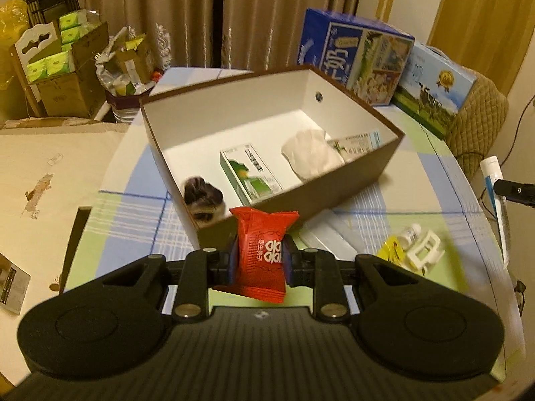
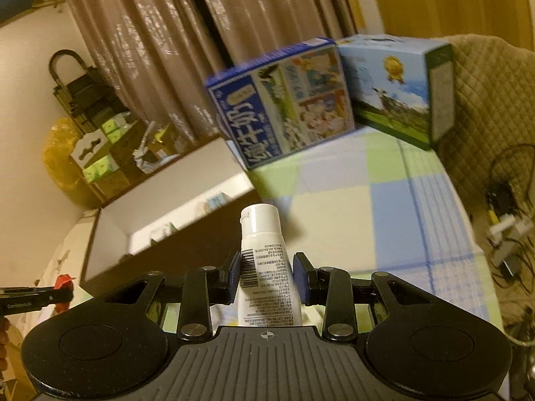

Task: Organize objects
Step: 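Carry candy and tube over the brown box and open both tools to drop them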

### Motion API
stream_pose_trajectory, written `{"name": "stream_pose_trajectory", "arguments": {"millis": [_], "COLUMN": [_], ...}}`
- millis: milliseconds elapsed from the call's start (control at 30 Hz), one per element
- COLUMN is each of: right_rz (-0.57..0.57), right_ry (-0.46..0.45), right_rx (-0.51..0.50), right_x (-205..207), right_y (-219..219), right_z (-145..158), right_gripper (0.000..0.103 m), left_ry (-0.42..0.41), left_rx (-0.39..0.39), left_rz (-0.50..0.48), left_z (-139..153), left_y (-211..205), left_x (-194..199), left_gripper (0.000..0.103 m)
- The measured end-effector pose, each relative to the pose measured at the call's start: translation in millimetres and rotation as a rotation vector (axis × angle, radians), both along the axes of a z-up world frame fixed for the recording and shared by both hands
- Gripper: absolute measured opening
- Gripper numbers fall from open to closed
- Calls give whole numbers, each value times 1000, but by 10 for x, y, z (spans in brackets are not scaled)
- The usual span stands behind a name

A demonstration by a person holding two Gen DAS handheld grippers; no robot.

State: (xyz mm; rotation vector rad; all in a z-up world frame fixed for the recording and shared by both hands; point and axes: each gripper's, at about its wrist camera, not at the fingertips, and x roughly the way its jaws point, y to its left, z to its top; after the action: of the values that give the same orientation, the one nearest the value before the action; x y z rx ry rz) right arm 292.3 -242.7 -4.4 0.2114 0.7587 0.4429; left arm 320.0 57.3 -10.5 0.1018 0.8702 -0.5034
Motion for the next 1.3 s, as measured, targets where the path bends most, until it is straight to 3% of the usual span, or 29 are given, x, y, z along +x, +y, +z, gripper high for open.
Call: {"name": "stream_pose_trajectory", "arguments": {"millis": [400, 667, 967, 1300], "right_rz": [128, 196, 282, 331], "right_ry": [-66, -59, -17, 66], "right_rx": [36, 49, 64, 17], "right_x": [432, 689, 1070, 1611], "right_y": [644, 1063, 1667, 2391], "right_z": [175, 178, 75, -225], "right_gripper": [31, 31, 31, 31], "left_ry": [-85, -93, -46, 74], "left_rx": [1, 2, 28, 76], "left_rz": [18, 25, 19, 56], "left_z": [245, 292, 147, -235], "left_y": [-4, -61, -229, -349], "left_x": [444, 799, 1264, 1856], "left_gripper": [21, 22, 22, 22]}}
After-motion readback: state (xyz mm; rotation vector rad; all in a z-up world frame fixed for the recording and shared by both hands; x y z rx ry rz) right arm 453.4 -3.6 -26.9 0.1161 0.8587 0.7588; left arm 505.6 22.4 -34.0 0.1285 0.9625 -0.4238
